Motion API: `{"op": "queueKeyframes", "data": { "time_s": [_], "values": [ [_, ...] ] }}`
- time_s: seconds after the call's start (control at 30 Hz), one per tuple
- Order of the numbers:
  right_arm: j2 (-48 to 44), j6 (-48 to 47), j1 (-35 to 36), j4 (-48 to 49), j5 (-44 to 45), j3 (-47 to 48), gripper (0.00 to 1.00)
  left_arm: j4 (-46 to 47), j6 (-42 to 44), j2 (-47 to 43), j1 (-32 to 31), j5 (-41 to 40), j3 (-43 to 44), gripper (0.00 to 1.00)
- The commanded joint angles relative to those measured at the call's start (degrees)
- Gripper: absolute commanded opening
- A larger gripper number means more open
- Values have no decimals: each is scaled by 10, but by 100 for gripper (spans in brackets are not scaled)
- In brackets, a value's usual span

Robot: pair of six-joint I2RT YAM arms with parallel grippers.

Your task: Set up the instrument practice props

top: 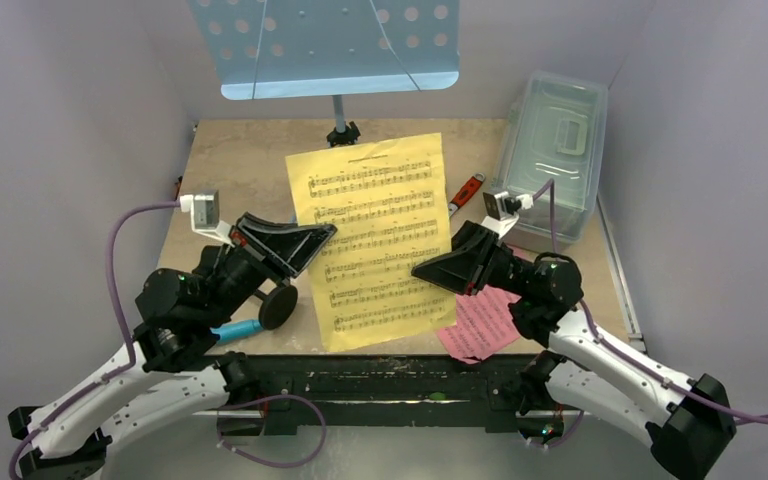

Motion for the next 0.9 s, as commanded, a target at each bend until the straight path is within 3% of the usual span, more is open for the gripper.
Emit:
{"op": "queueKeyframes", "data": {
  "time_s": [0.0,0.07,0.1,0.13,0.23,0.27,0.53,0.73,0.87],
  "values": [
    [10,4,-10,79,-25,14,1,-32,42,52,2,6,53,4],
    [-13,-74,-27,-69,-14,56,0,-216,92,115,2,-77,166,33],
    [-29,-141,-30,-187,34,95,0,-309,109,152,2,-157,230,46],
    [-43,-230,-30,-310,84,134,0,-376,129,193,2,-189,292,57],
    [-49,-357,-31,-459,175,222,0,-480,198,285,3,-271,422,91],
    [-45,-391,-31,-491,190,247,0,-488,220,303,3,-292,444,95],
    [13,-587,-31,-567,173,432,0,-433,422,415,3,-379,628,100],
    [76,-650,-30,-604,111,562,0,-416,533,563,13,-378,826,100],
    [131,-634,-30,-575,6,639,0,-352,566,605,42,-406,890,100]
  ]
}}
